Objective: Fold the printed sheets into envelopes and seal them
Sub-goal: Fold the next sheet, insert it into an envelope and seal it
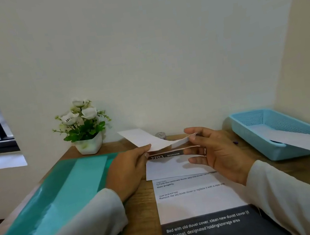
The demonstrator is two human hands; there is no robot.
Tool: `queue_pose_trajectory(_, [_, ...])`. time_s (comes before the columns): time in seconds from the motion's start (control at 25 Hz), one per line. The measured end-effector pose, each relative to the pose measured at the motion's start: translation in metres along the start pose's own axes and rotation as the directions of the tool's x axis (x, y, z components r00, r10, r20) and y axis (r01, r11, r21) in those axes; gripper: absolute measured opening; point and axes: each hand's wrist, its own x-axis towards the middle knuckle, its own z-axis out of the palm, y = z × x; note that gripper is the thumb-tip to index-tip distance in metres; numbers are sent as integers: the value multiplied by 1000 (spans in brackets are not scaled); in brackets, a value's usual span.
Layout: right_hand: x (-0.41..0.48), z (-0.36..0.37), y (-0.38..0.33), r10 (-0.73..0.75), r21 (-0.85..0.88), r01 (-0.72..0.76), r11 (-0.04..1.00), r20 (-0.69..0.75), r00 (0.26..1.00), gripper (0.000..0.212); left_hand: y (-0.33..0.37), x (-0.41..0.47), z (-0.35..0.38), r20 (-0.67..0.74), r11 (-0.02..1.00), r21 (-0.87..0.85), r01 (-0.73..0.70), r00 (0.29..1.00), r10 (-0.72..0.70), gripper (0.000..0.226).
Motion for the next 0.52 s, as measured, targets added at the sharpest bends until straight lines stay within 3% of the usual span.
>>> queue_pose_trajectory(0.12, [8,-7,13,4,-31,-6,999,-66,998,25,-8,1,7,22,995,102,-13,1000,10,37])
queue_pose_trajectory(0.28, [8,-8,22,-57,-136,41,990,-113,992,29,-15,-3,7,84,957,291,1,996,-27,40])
queue_pose_trajectory(0.36, [8,-6,25,-76,-232,49,971,-110,991,29,-13,-1,1,19,908,420,8,1000,-18,40])
queue_pose_trajectory(0.44, [8,-4,28,-91,-303,57,951,-100,991,26,-7,1,-8,-98,907,421,11,995,34,37])
queue_pose_trajectory(0.52, [8,-1,30,-100,-323,64,944,-95,990,25,7,-2,-11,-101,953,297,-53,991,87,36])
